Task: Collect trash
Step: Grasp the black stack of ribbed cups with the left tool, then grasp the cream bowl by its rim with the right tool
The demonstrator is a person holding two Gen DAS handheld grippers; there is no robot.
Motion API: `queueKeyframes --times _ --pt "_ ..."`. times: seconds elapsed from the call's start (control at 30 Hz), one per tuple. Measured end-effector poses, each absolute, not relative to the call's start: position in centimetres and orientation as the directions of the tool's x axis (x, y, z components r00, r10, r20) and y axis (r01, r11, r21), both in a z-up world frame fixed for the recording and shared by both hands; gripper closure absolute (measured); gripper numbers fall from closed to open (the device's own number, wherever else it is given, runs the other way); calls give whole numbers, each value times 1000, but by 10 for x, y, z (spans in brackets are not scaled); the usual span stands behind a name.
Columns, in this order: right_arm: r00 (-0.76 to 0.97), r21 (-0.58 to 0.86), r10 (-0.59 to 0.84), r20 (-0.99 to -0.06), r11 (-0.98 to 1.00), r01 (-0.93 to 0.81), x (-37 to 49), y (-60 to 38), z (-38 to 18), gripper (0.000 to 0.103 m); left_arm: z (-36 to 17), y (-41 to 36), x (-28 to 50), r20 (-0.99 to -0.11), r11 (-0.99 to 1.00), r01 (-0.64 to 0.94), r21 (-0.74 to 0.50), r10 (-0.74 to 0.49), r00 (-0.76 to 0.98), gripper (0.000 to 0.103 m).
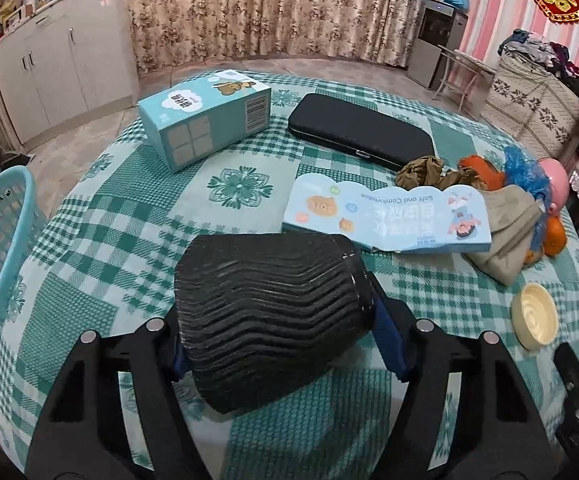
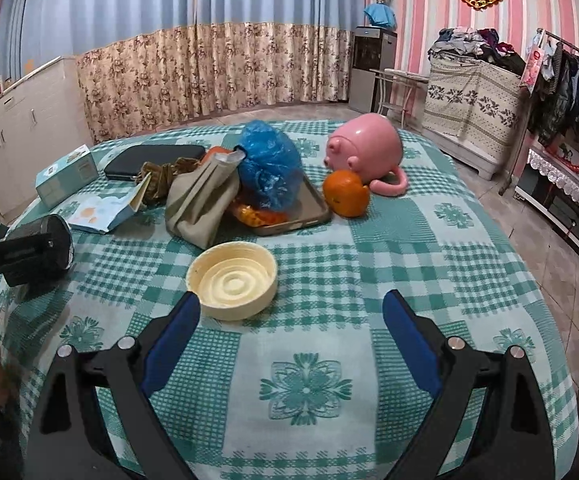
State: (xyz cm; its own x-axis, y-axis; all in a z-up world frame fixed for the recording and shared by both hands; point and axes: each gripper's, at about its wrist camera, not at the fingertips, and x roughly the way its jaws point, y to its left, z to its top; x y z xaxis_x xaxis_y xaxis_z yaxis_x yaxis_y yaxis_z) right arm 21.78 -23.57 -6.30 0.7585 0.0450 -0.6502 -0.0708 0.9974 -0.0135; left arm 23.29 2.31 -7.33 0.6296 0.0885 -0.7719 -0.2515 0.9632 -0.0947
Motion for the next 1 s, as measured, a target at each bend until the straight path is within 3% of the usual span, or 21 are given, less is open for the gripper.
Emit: queueKeyframes --times 0.43,0.67,1.0 --pt "672 -14 61 -738 994 -105 260 -214 -84 13 -45 82 170 -741 958 -274 -87 122 661 34" --pt "671 -13 81 -737 991 -134 261 -206 -85 42 -40 105 152 -724 948 -304 -92 146 674 34" --pt "751 1 115 -650 989 -151 232 -188 -45 42 -26 118 131 -681 948 -303 -102 155 716 34"
